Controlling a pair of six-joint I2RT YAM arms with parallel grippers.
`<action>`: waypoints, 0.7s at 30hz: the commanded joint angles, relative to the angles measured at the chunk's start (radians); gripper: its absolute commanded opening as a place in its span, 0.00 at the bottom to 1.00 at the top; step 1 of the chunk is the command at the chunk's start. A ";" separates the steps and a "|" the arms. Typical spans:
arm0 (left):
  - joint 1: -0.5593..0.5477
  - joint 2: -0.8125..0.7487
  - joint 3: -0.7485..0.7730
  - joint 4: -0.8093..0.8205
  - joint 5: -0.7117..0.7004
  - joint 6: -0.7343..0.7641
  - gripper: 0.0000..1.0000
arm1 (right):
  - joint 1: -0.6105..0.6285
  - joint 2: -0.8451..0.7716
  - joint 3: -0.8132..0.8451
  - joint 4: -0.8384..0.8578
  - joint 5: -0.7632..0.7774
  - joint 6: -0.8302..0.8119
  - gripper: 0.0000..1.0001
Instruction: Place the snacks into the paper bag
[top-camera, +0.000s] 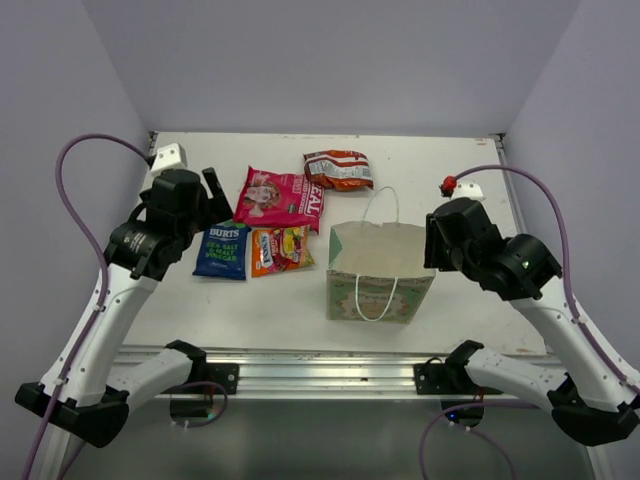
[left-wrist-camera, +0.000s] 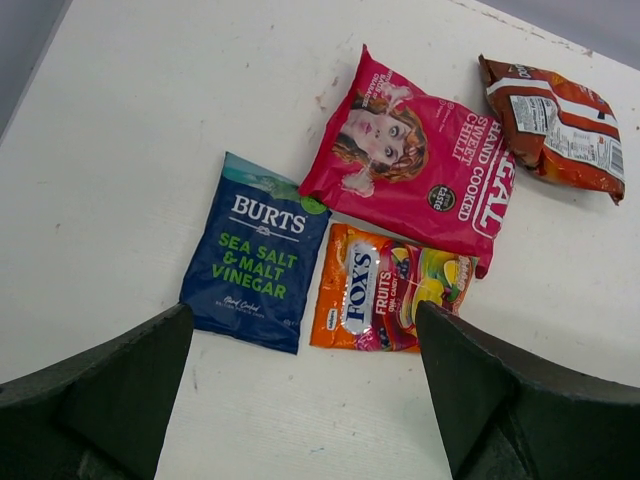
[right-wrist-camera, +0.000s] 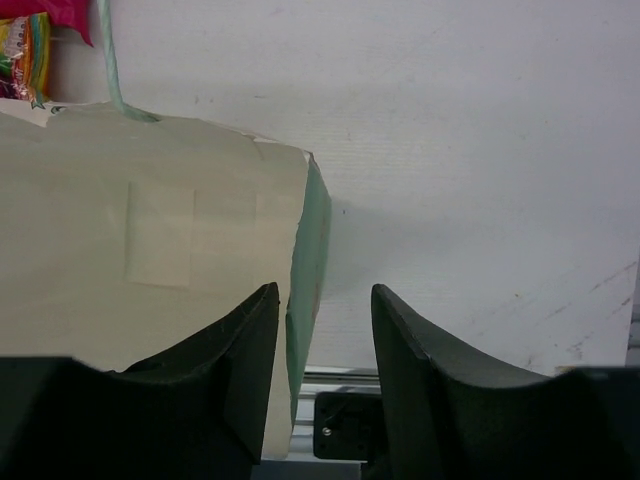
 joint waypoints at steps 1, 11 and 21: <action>0.006 0.006 -0.007 0.020 -0.014 -0.023 0.96 | 0.002 -0.020 -0.032 0.057 -0.026 -0.016 0.44; 0.008 -0.014 -0.253 0.115 -0.163 -0.015 0.96 | 0.002 -0.031 -0.062 0.055 -0.014 -0.022 0.00; 0.175 0.117 -0.564 0.460 -0.077 0.083 0.99 | 0.002 -0.040 -0.056 0.055 -0.012 -0.028 0.00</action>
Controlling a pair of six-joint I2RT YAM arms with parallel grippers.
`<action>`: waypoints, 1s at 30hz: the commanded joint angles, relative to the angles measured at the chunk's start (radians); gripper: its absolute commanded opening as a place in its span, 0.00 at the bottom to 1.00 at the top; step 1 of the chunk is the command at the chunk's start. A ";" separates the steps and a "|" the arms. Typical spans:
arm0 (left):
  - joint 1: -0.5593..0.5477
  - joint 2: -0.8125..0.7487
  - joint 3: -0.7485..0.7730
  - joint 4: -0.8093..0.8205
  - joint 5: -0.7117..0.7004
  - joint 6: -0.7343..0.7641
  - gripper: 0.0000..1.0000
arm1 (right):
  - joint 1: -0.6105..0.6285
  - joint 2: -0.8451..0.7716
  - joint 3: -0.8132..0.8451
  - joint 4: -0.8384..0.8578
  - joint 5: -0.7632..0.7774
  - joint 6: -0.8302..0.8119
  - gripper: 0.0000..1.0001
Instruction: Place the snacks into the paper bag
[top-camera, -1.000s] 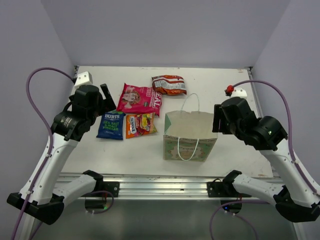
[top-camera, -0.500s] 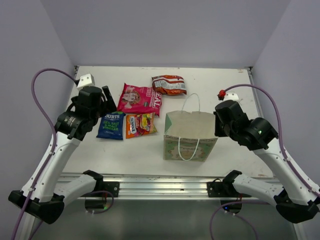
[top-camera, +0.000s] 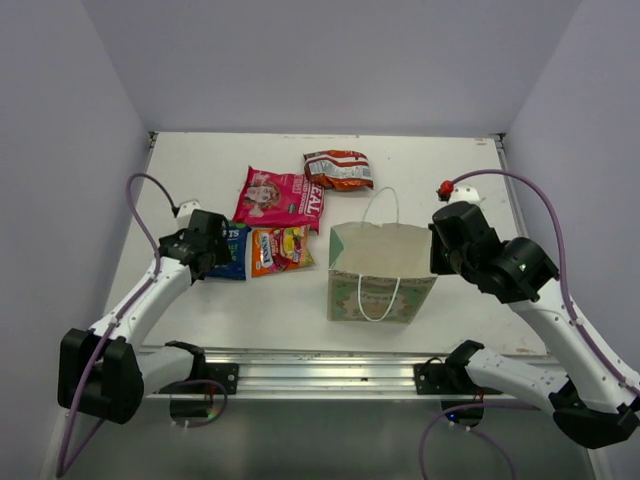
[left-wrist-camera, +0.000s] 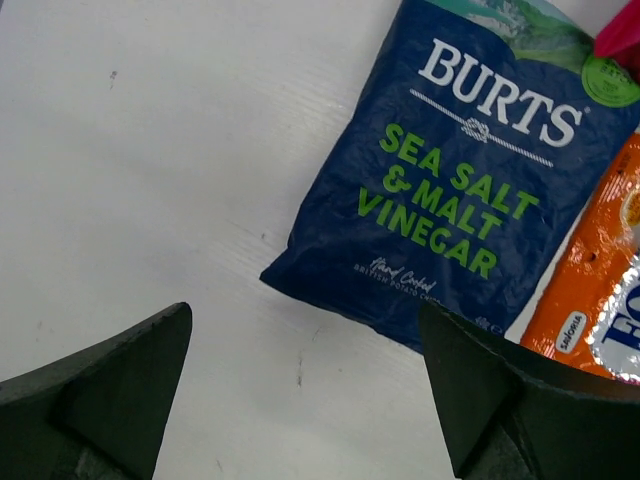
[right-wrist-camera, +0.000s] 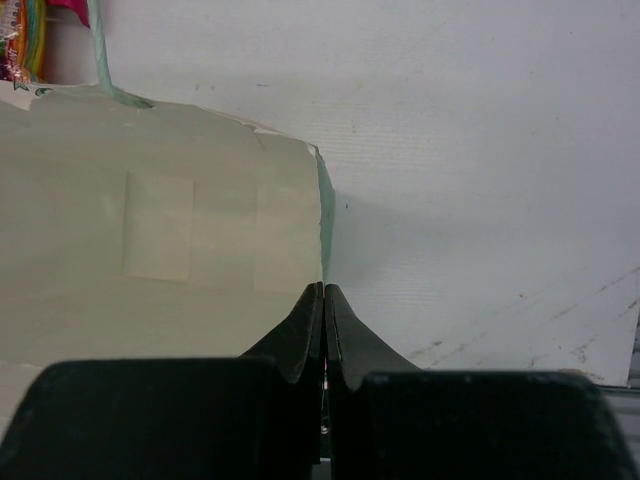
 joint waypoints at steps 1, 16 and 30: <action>0.071 -0.003 -0.042 0.248 0.028 0.075 0.99 | 0.003 -0.021 0.006 0.023 0.009 -0.014 0.00; 0.260 0.294 -0.079 0.505 0.324 0.173 0.81 | 0.002 -0.020 0.012 0.041 -0.010 -0.021 0.00; 0.260 0.333 -0.053 0.454 0.303 0.170 0.00 | 0.002 -0.015 0.000 0.067 -0.027 -0.018 0.00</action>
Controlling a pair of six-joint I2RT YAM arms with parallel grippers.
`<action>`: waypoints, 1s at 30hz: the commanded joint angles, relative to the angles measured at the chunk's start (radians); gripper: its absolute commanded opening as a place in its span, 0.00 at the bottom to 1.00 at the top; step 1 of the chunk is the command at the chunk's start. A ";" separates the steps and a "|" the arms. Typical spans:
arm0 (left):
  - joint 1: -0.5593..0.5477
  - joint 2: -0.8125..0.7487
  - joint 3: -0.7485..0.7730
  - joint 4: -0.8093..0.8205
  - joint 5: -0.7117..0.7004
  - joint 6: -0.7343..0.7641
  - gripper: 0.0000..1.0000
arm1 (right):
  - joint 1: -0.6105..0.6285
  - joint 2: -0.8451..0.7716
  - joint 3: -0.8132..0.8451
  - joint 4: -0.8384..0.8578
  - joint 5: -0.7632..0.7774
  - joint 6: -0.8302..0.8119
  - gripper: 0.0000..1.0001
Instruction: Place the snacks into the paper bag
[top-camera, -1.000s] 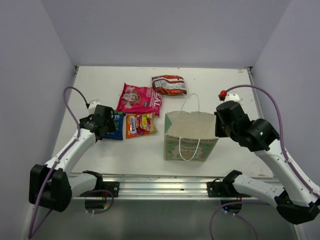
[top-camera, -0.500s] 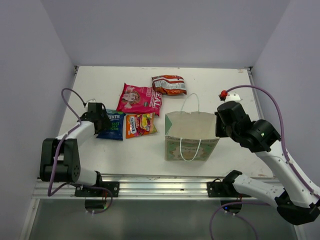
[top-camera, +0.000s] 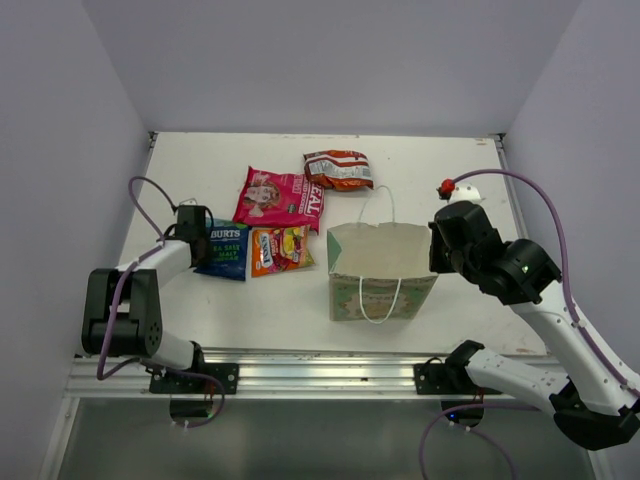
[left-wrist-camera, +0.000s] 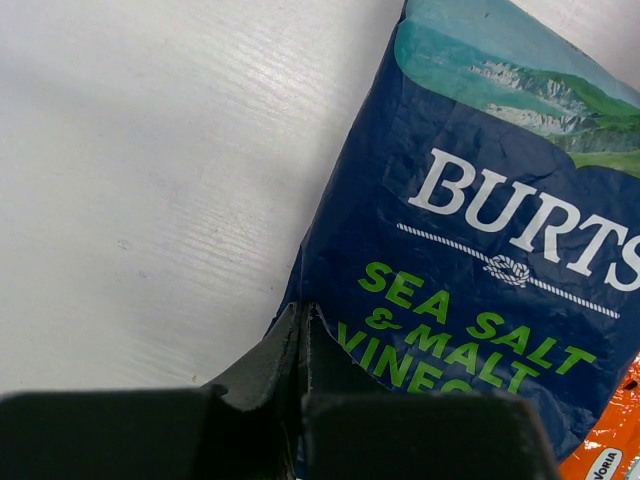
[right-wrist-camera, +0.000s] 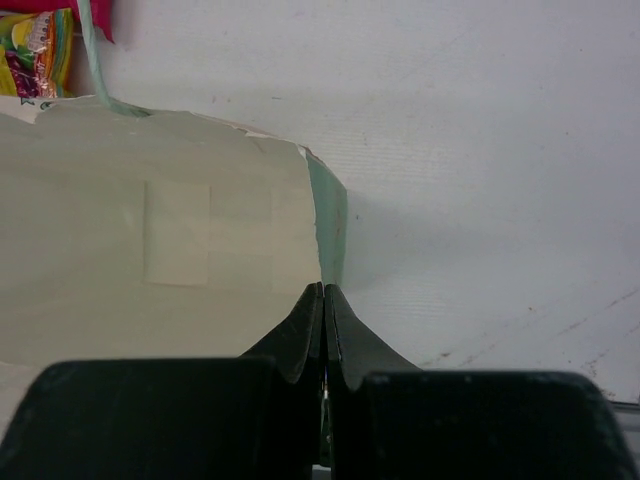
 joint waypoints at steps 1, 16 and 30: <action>0.007 -0.005 0.019 -0.002 -0.015 0.001 0.00 | 0.002 -0.004 0.001 0.040 -0.017 -0.006 0.00; 0.007 -0.373 0.100 -0.171 0.005 0.000 0.00 | 0.002 -0.010 -0.014 0.043 -0.031 0.002 0.00; 0.005 -0.485 0.223 -0.264 0.132 -0.017 0.00 | 0.002 -0.009 -0.014 0.043 -0.037 0.002 0.00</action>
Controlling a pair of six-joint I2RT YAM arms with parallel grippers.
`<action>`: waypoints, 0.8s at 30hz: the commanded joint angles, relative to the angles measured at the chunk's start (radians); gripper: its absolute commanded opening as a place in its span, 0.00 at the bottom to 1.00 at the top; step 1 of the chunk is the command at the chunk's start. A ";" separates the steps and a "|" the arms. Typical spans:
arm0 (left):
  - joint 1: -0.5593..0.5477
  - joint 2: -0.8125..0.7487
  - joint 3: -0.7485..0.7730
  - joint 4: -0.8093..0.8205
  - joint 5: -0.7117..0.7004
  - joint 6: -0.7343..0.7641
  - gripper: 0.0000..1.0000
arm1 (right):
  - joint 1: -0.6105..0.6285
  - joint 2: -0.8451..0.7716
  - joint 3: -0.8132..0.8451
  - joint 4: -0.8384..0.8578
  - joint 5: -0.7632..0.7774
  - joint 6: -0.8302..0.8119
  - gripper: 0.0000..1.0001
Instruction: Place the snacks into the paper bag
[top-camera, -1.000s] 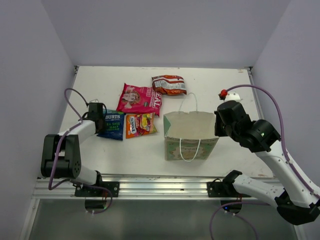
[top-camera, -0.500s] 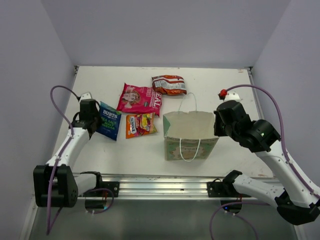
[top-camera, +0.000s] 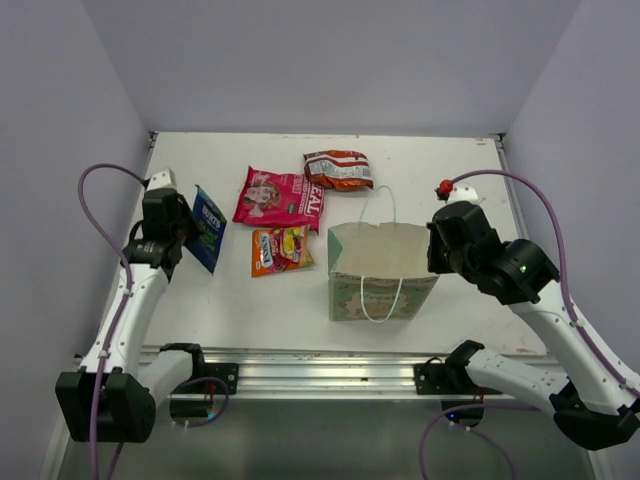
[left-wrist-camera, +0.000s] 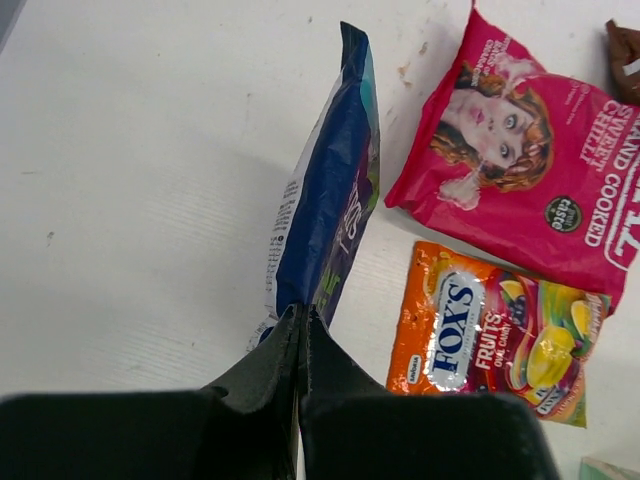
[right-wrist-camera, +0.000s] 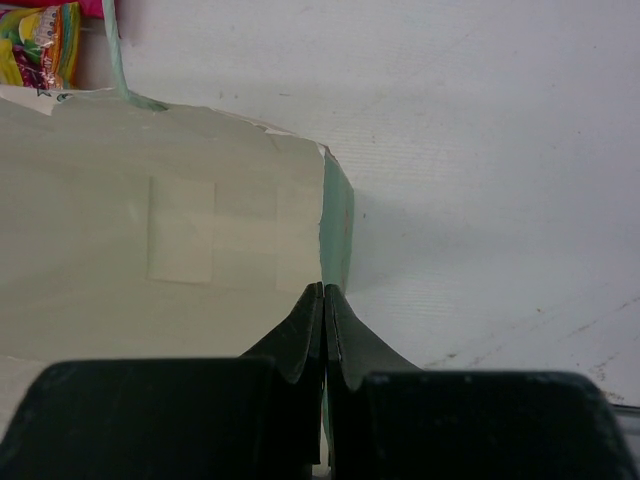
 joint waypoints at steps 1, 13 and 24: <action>0.004 -0.045 0.081 -0.020 0.067 -0.015 0.00 | 0.002 -0.009 -0.002 0.029 -0.018 0.000 0.00; -0.052 -0.126 0.262 -0.062 0.312 0.031 0.00 | 0.002 -0.001 -0.005 0.032 -0.018 0.002 0.00; -0.171 -0.080 0.485 -0.056 0.648 0.016 0.00 | 0.002 0.011 -0.008 0.038 -0.031 0.000 0.00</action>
